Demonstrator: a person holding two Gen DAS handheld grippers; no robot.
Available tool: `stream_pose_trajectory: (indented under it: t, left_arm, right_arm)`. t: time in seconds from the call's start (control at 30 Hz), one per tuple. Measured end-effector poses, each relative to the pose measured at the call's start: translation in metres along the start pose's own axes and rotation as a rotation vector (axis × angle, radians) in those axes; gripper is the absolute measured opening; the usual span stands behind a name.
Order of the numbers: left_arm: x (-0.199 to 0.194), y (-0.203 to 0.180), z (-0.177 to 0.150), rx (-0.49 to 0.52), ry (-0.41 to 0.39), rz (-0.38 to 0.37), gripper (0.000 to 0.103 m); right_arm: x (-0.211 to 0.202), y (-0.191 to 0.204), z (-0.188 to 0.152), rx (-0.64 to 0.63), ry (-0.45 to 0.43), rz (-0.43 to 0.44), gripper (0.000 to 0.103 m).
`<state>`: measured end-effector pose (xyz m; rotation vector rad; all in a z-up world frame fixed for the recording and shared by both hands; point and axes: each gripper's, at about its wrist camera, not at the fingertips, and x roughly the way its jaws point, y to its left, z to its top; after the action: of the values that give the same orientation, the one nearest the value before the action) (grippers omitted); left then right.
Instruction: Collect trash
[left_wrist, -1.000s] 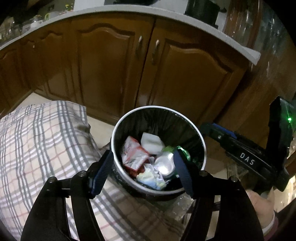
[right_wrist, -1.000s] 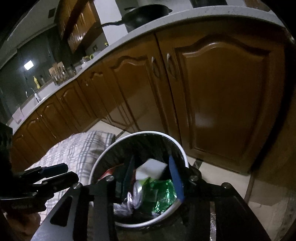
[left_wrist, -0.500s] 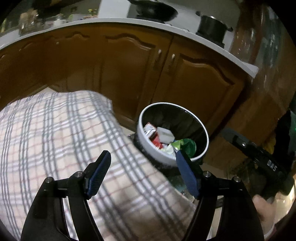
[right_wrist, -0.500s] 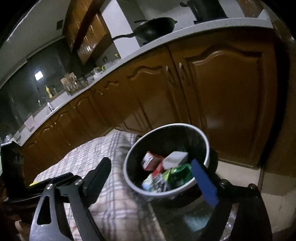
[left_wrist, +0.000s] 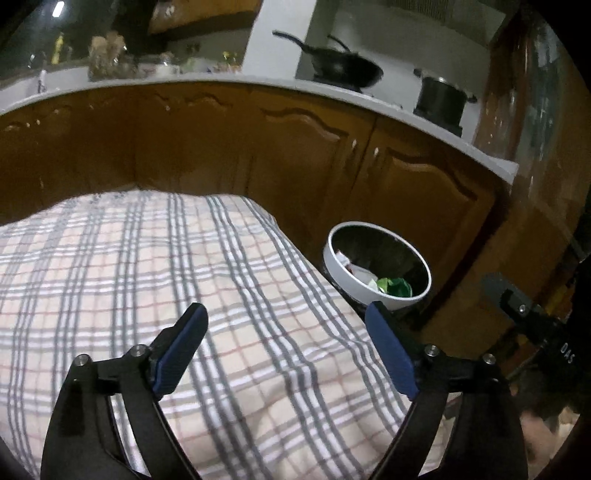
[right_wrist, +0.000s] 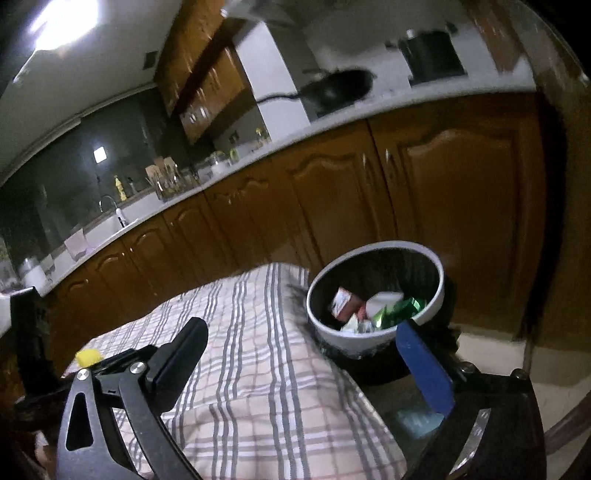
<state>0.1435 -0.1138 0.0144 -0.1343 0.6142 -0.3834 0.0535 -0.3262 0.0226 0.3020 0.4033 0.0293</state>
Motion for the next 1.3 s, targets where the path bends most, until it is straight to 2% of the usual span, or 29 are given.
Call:
stream_pose_trajectory:
  t: [0.1, 0.2, 0.4, 0.63, 0.9, 1.3]
  left_arm:
    - [-0.016, 0.0, -0.007, 0.01, -0.067, 0.045, 0.103]
    - [-0.028, 0.0, -0.017, 0.025, -0.115, 0.081, 0.103]
    - [-0.037, -0.002, -0.031, 0.072, -0.148, 0.127, 0.103]
    - [-0.048, -0.002, -0.037, 0.102, -0.177, 0.196, 0.103]
    - [-0.054, -0.002, -0.041, 0.102, -0.191, 0.229, 0.103]
    - [-0.063, -0.007, -0.042, 0.117, -0.211, 0.23, 0.103]
  right_arm:
    - [-0.016, 0.013, -0.005, -0.079, -0.08, -0.032, 0.103]
    - [-0.024, 0.021, -0.014, -0.136, -0.128, -0.052, 0.103]
    - [-0.017, 0.024, -0.032, -0.161, -0.092, -0.052, 0.103]
    - [-0.02, 0.026, -0.042, -0.165, -0.094, -0.041, 0.103]
    - [-0.024, 0.028, -0.043, -0.158, -0.102, -0.031, 0.103]
    - [-0.029, 0.035, -0.045, -0.187, -0.111, -0.017, 0.103]
